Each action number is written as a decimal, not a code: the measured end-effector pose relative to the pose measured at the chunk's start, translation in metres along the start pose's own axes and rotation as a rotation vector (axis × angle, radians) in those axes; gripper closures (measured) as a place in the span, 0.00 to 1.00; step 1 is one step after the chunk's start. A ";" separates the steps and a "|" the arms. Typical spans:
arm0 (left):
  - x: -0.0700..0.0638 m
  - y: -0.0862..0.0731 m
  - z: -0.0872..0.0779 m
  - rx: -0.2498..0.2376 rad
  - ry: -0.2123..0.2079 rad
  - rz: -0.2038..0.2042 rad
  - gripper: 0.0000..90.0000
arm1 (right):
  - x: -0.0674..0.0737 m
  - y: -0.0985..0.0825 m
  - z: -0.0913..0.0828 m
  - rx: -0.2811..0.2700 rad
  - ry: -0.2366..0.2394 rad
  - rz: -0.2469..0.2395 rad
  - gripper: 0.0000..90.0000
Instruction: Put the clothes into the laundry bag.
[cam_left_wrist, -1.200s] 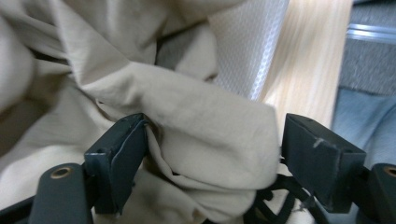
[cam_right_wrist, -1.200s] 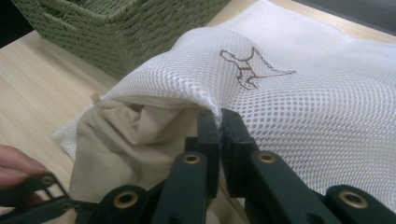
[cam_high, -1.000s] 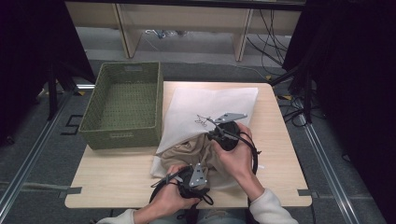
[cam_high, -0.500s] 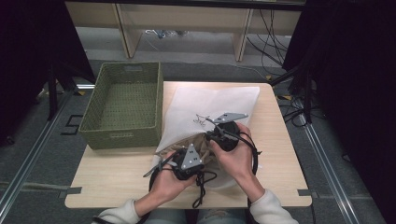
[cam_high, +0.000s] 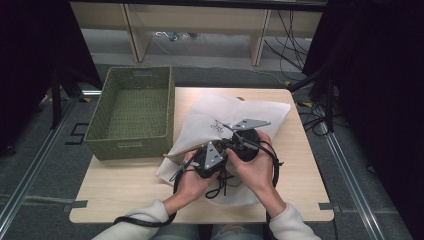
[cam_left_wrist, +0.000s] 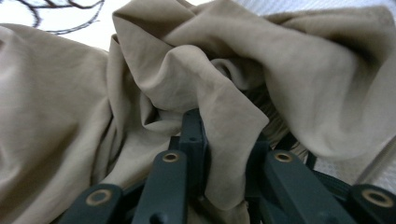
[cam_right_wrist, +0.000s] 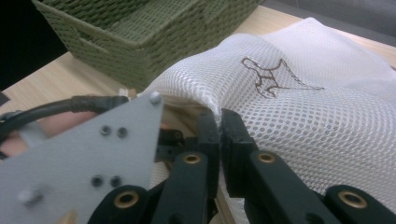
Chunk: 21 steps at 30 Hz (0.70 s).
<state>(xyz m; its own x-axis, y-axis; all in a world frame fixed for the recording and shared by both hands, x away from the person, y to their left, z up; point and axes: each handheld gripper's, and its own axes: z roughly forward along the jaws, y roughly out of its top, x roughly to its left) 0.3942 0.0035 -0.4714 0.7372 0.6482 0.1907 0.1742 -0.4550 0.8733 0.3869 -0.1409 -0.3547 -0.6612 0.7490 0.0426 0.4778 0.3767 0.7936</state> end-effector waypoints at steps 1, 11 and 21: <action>-0.001 0.000 0.002 0.007 -0.003 0.004 0.83 | 0.000 0.000 0.000 0.000 0.000 0.000 0.98; -0.005 -0.008 -0.006 0.046 -0.089 -0.017 0.49 | -0.007 -0.005 0.003 0.060 -0.044 0.073 0.98; -0.015 -0.003 -0.063 0.003 -0.167 0.005 0.42 | -0.008 -0.006 0.005 0.069 -0.049 0.063 0.98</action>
<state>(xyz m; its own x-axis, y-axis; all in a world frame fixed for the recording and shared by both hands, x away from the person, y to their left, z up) 0.3415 0.0332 -0.4483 0.8363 0.5355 0.1179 0.1716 -0.4599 0.8713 0.3925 -0.1467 -0.3622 -0.6005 0.7974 0.0599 0.5570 0.3633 0.7468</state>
